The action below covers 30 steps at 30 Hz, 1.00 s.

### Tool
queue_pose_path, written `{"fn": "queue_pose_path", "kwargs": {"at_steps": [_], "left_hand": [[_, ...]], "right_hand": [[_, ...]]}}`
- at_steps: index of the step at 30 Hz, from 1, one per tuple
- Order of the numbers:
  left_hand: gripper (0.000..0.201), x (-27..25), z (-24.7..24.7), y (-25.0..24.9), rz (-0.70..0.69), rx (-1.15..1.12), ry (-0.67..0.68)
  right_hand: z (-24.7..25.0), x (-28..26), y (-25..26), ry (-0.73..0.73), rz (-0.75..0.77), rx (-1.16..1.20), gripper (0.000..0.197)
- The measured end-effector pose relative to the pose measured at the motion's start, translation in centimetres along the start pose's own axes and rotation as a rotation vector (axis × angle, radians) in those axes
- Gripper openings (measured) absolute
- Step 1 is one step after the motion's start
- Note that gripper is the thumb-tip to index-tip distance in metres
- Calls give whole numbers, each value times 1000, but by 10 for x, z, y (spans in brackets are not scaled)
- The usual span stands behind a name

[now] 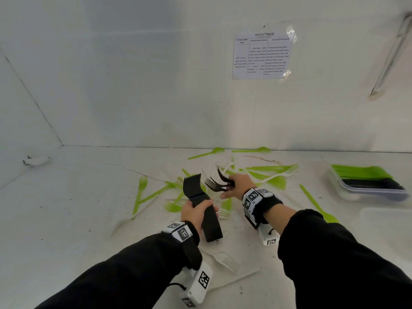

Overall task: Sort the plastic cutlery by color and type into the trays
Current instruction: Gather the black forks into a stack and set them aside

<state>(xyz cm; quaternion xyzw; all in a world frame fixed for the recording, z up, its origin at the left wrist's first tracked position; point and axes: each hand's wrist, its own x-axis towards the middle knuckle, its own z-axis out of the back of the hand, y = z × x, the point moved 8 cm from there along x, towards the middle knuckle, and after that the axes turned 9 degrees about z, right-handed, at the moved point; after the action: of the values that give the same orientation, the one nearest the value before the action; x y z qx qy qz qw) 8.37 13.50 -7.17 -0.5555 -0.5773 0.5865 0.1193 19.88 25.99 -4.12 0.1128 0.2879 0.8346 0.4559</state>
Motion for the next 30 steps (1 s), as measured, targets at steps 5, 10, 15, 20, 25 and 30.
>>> {"fn": "queue_pose_path", "kwargs": {"at_steps": [5, 10, 15, 20, 25, 30], "left_hand": [[13, 0, 4, -1, -2, -6, -7], [13, 0, 6, 0, 1, -19, -19], [13, -2, 5, 1, 10, -22, -1], [14, -2, 5, 1, 11, -18, 3], [11, -5, 0, -1, 2, -44, 13], [22, -5, 0, -3, -40, -30, -21]], "right_hand": [[-1, -3, 1, 50, 4, -88, 25], [-1, -3, 1, 57, -7, -155, 38], [-1, -7, 3, 59, -17, -126, 35], [25, -18, 15, -216, 5, 124, 27], [13, -35, 41, -224, 60, 354, 18], [-12, -43, 47, -214, 77, 312, 18]]}}
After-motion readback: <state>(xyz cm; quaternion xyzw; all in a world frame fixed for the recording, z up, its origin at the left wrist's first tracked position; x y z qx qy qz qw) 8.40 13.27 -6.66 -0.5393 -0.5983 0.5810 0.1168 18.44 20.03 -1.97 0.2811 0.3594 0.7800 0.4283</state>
